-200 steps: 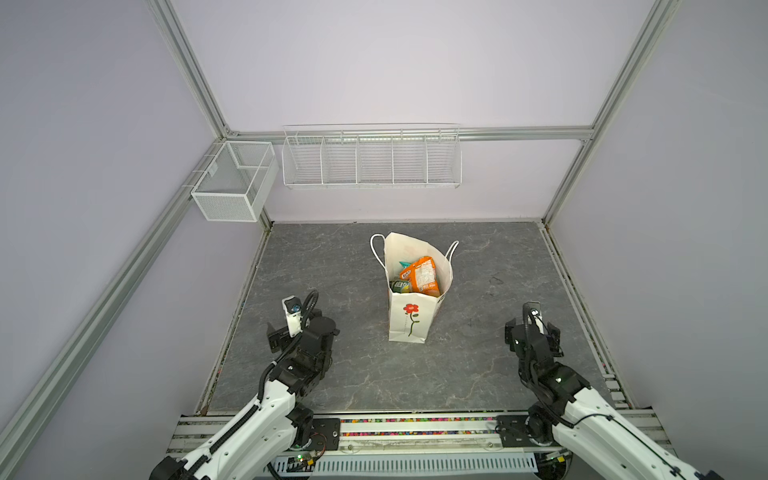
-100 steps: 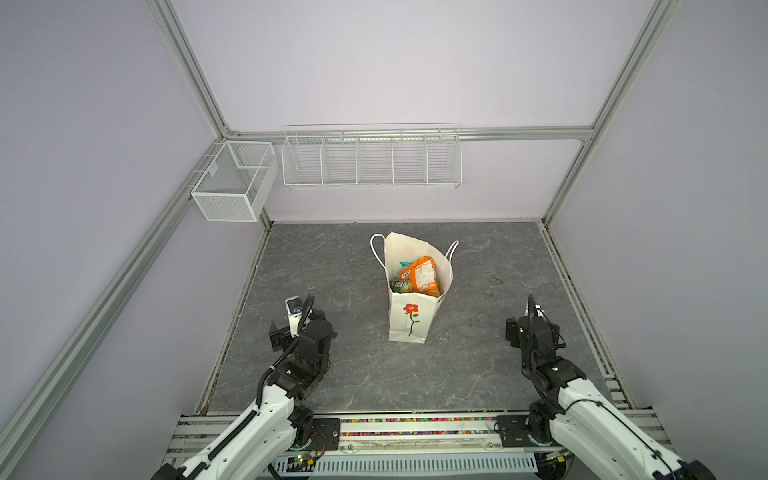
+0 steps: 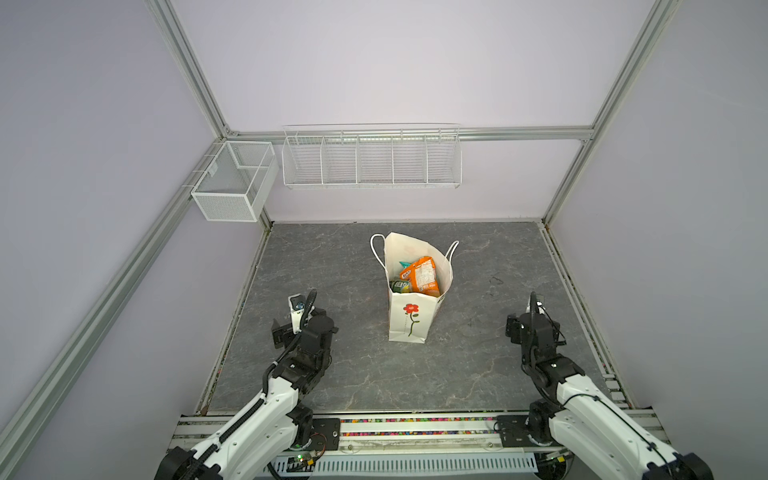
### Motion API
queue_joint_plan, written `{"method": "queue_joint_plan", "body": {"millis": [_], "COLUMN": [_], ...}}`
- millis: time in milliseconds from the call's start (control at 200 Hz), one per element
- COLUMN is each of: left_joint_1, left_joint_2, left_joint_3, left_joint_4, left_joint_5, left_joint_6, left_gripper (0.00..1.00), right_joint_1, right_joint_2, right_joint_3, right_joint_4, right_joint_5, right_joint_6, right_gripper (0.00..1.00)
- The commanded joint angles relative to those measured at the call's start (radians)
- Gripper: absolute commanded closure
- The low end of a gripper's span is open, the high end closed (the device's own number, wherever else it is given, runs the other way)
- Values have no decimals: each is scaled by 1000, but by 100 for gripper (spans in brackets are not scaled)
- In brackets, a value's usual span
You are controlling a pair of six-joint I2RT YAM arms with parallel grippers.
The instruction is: Place the snacks into the paper bag
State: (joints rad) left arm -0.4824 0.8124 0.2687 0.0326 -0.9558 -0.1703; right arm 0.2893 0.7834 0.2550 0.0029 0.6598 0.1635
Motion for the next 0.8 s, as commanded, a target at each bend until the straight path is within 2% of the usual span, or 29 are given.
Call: {"method": "queue_joint_plan", "body": {"millis": [0, 255, 795], "left_joint_1": [24, 85, 93], "left_joint_2": [14, 46, 103], "left_joint_3": [14, 10, -8], "left_joint_4": [39, 100, 249], "left_joint_5": [37, 66, 32], "left_joint_6": [8, -8, 21], "left_gripper": [1, 1, 1], "right_joint_1": [-15, -45, -67], "right_joint_2": [26, 50, 31], "right_joint_3": [13, 15, -26], "right_joint_4": [63, 91, 205], "right_joint_5": [-6, -22, -22], "right_joint_6": [-19, -15, -20], "right_gripper": [11, 11, 11]}}
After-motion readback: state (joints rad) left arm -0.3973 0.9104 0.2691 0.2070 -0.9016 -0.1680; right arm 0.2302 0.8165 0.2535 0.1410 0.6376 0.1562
